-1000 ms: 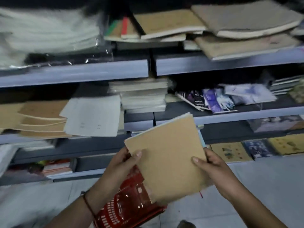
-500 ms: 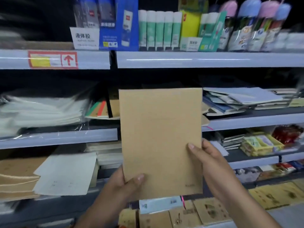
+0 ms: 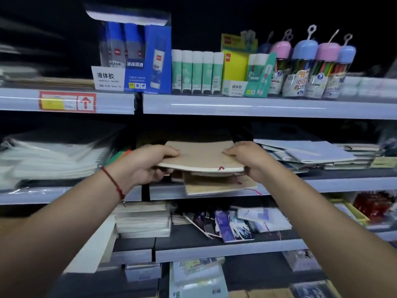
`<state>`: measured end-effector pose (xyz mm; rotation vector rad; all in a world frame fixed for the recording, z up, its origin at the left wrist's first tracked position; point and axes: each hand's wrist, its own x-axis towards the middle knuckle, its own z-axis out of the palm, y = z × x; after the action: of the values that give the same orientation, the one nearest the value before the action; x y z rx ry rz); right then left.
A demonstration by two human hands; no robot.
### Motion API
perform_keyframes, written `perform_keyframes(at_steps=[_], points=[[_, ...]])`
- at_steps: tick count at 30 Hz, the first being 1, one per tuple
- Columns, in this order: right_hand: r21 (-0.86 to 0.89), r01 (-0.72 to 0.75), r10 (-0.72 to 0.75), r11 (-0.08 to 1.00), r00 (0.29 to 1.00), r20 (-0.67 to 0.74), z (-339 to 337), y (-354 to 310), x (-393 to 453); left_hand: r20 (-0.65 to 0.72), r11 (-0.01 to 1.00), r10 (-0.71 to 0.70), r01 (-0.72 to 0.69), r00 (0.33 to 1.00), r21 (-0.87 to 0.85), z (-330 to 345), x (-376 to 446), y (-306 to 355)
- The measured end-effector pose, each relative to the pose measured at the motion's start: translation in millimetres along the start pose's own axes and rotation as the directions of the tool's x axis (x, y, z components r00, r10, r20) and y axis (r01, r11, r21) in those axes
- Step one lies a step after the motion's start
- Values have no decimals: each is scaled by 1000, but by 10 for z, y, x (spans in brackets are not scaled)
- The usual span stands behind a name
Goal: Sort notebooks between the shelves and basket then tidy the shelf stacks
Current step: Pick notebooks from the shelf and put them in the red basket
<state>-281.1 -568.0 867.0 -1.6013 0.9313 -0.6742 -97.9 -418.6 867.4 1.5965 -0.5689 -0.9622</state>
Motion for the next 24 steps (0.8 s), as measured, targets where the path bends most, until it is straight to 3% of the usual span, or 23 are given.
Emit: perform_keyframes(at_steps=[6,8,11,13,15,18,19,21,23,24], points=[[-344,83,-113,935,991,-69,89,-26,388,-106,909,270,-217,957,356,19,293,164],[-507,71,-116,859,991,-59,126,-6,527,-97,778,365,-246,926,577,20,429,129],[-743,54,-143,667,988,-57,212,103,643,-87,535,425,-173,901,827,34,560,39],[-830,65,-212,554,975,-65,254,196,683,-66,403,462,-143,884,904,63,578,12],[-860,59,-245,506,966,-78,273,239,720,-37,305,469,-123,883,944,76,589,-6],[-906,58,-205,419,978,-33,275,228,721,-47,242,428,-64,903,968,47,497,-39],[-916,56,-203,398,979,-28,277,203,654,-63,240,461,-56,885,969,36,429,-66],[-922,81,-295,379,955,-37,295,172,467,-59,229,630,-113,774,967,17,197,-179],[-927,221,-527,304,850,30,365,207,148,10,187,758,-232,652,954,-31,-94,-368],[-901,338,-638,273,764,94,419,254,-21,50,187,765,-296,642,937,-73,-251,-485]])
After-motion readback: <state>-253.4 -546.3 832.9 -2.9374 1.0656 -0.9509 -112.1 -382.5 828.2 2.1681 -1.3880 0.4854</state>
